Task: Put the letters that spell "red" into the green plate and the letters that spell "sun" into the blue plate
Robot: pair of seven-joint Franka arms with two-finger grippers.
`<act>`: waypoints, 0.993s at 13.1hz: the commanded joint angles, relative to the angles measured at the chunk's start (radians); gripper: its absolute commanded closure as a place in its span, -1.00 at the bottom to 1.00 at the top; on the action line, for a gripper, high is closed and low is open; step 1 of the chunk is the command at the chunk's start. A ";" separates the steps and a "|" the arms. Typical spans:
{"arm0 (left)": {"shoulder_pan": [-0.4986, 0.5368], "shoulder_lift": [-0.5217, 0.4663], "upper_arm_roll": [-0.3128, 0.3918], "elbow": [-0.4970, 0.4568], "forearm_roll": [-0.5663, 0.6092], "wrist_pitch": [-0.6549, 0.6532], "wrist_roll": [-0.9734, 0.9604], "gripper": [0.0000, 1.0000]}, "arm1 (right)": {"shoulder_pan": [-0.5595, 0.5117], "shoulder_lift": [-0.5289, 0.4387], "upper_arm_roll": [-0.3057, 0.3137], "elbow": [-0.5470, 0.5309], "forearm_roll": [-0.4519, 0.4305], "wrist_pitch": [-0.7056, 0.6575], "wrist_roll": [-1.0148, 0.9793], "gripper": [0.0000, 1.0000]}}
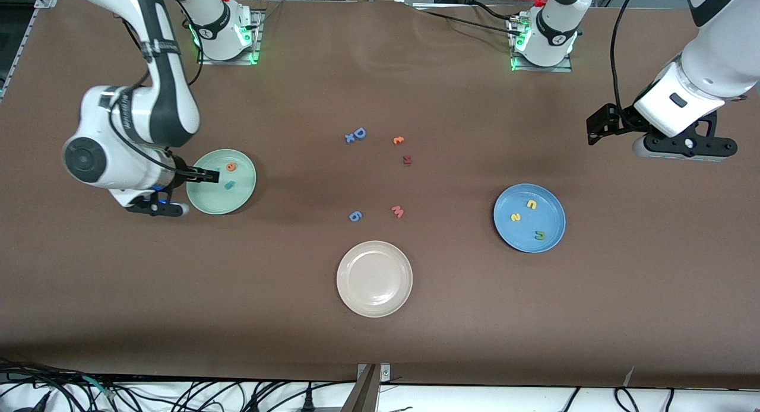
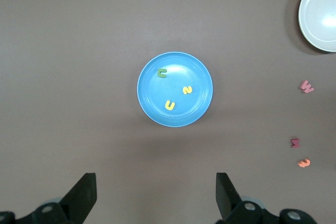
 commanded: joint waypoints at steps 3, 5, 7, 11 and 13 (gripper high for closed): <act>0.077 -0.033 -0.067 -0.033 -0.018 0.013 0.024 -1.00 | 0.001 -0.102 -0.063 0.076 0.006 -0.082 -0.012 -0.98; 0.071 -0.032 -0.064 -0.034 -0.018 0.013 0.024 -1.00 | 0.001 -0.134 -0.081 0.115 -0.023 -0.125 -0.012 -0.99; 0.067 -0.027 -0.061 -0.033 -0.018 0.020 0.024 -1.00 | 0.001 -0.134 -0.080 0.201 -0.069 -0.204 -0.006 -0.99; 0.048 -0.035 -0.029 -0.039 -0.021 0.022 0.095 -1.00 | -0.002 -0.132 -0.080 0.257 -0.084 -0.242 -0.006 -0.99; 0.031 -0.059 -0.015 -0.083 -0.027 0.057 0.095 -1.00 | -0.005 -0.129 -0.071 0.255 -0.103 -0.242 0.002 -0.99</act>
